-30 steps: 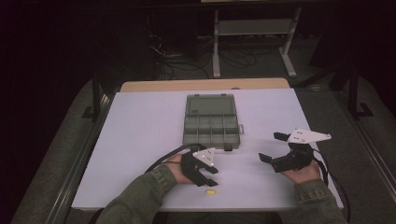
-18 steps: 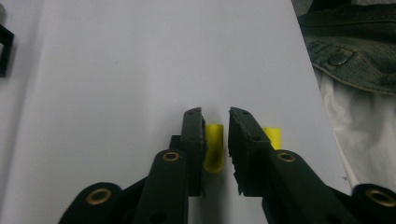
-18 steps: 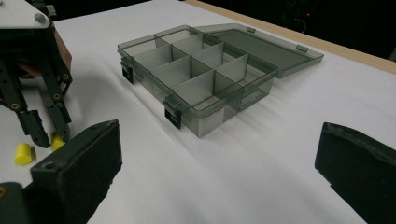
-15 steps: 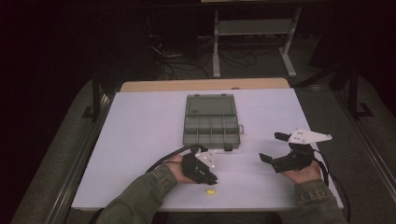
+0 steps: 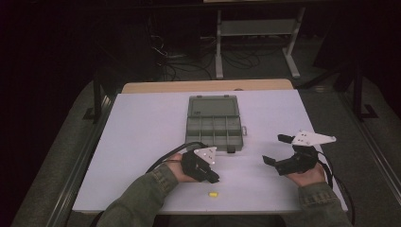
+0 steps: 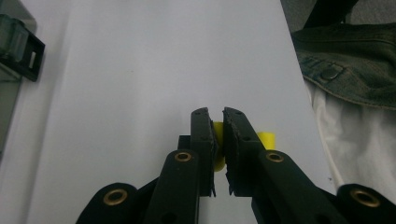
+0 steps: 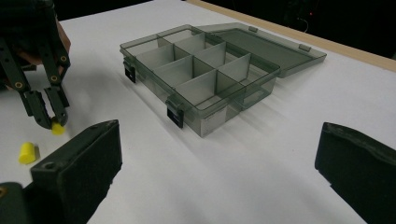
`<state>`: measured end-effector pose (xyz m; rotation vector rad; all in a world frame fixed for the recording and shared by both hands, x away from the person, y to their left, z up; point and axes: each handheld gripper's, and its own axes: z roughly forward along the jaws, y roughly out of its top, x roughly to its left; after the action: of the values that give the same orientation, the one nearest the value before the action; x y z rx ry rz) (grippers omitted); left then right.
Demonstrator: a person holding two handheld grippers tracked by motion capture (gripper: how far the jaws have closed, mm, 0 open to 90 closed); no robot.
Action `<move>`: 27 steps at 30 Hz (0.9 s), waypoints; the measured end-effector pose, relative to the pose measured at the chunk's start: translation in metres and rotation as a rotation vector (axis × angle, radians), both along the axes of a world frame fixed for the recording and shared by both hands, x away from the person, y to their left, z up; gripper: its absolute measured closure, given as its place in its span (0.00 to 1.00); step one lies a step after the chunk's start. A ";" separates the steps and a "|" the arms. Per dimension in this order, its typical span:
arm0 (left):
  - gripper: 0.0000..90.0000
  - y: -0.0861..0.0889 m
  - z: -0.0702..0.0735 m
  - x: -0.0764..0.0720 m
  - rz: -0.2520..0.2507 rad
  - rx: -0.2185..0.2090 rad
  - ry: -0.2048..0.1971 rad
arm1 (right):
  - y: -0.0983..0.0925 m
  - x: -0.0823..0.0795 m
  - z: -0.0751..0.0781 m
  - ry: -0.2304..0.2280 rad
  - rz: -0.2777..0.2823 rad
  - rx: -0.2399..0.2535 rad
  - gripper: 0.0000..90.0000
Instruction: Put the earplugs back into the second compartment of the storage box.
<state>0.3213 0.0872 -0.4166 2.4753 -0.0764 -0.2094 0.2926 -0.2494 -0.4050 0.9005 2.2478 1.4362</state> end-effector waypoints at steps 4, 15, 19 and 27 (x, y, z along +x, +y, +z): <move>0.92 0.002 0.008 0.003 0.007 -0.017 -0.013 | -0.001 0.000 0.000 0.000 -0.001 0.001 0.00; 0.93 0.010 0.036 0.021 0.057 -0.036 -0.097 | 0.003 0.000 -0.001 0.008 0.015 -0.006 0.00; 0.94 0.011 0.047 0.029 0.071 -0.048 -0.107 | 0.003 0.000 -0.001 0.006 0.017 -0.004 0.00; 0.94 0.021 0.071 0.043 0.120 -0.067 -0.137 | 0.003 0.000 -0.002 0.009 0.019 -0.009 0.00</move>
<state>0.3647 0.1084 -0.3451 2.4151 0.0073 0.0142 0.2931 -0.2461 -0.4066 0.8869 2.2734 1.4316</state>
